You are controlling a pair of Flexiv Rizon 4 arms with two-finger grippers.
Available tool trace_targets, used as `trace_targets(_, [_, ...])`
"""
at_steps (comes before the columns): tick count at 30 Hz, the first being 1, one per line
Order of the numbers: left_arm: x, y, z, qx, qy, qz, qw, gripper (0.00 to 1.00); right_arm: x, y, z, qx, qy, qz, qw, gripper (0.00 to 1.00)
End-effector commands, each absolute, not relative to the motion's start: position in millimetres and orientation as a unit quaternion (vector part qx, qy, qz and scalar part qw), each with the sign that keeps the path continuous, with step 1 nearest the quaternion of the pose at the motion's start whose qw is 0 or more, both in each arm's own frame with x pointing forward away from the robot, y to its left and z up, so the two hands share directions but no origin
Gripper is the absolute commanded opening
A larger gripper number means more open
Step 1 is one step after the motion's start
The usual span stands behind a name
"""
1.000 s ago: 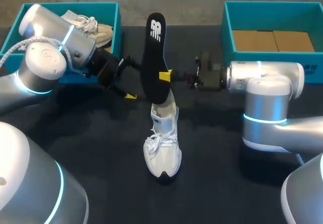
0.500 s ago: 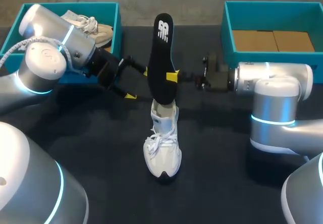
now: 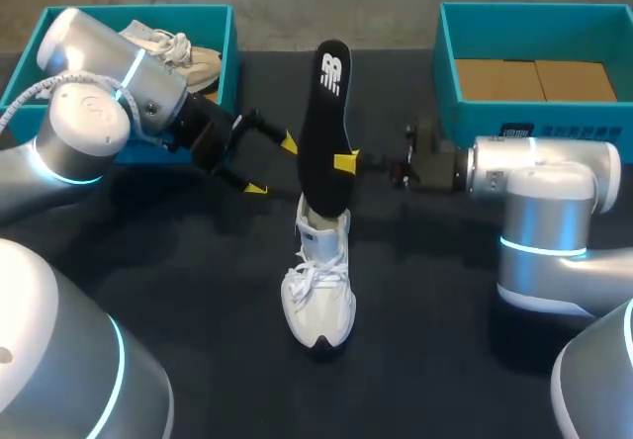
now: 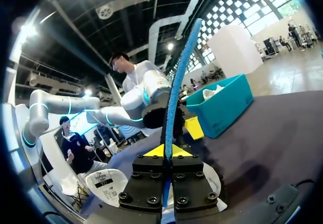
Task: Take the shoe out of the shoebox, open the shoe tongue, remove and reinsert the insole, then place the shoe into the shoebox
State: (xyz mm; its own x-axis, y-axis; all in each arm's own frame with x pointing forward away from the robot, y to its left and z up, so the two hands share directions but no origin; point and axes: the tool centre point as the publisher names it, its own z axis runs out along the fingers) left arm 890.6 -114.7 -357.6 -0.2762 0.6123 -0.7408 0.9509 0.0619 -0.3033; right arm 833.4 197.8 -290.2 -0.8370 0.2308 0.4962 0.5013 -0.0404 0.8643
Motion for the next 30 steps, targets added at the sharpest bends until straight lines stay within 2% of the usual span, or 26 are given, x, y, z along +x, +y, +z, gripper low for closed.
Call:
trace_targets(1, [890.9, -115.3, -358.1, 0.562, 0.696, -0.392, 0.216, 1.0, 827.1, 195.7, -293.8, -0.271, -0.683, -0.671, 0.098, 0.0])
trace_targets(9, [890.9, -115.3, -358.1, 0.562, 0.696, -0.392, 0.216, 1.0, 824.7, 195.5, -301.5, -0.273, -0.676, -0.677, 0.102, 0.0])
trace_targets(30, [890.9, -115.3, -358.1, 0.562, 0.696, -0.392, 0.216, 1.0, 836.5, 206.6, -284.1, -0.245, -0.685, -0.679, 0.097, 0.0])
